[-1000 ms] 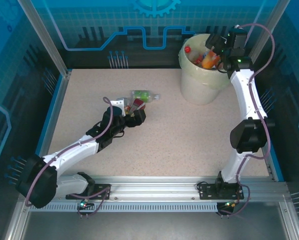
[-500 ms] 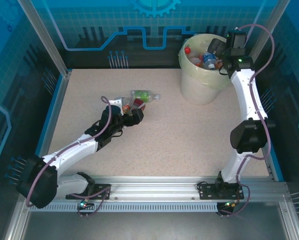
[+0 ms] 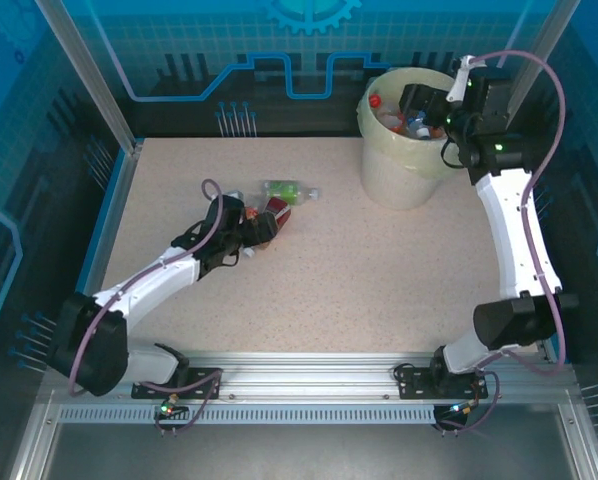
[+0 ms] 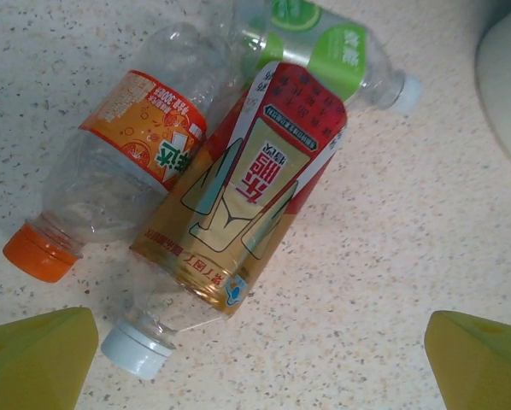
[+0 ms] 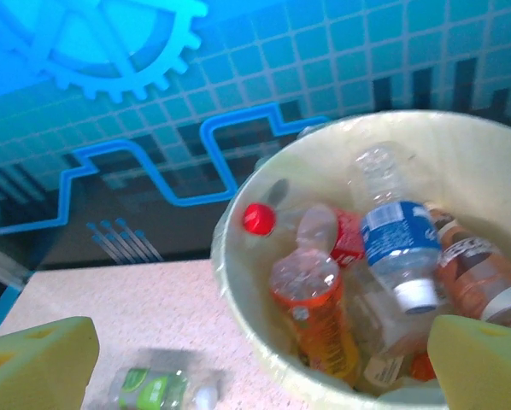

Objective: Put the plastic bottles in the bin

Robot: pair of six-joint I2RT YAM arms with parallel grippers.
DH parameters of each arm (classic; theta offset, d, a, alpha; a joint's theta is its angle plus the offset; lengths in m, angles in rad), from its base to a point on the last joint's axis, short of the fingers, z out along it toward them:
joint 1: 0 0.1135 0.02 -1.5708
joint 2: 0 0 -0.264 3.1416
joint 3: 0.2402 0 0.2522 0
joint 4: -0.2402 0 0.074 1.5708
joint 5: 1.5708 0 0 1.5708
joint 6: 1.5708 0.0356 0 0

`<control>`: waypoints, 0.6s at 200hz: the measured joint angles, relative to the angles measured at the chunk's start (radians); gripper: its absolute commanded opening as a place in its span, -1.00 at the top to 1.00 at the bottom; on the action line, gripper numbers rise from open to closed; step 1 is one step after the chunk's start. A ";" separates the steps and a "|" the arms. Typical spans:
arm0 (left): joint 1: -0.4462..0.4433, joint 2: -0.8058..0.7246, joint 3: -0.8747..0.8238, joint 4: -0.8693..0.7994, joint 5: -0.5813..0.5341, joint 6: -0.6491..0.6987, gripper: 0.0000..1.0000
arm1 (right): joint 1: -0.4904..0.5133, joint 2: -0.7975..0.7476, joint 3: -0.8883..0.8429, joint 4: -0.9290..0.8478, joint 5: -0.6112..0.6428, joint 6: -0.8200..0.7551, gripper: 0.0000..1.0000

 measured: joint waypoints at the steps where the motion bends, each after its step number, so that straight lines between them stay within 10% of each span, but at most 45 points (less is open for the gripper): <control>1: 0.000 0.003 0.002 -0.002 0.000 0.001 -0.98 | 0.001 -0.003 -0.005 0.000 -0.001 0.000 -1.00; 120: 0.012 0.349 0.273 -0.192 0.019 0.210 -0.98 | 0.095 -0.274 -0.391 0.035 -0.121 0.064 -1.00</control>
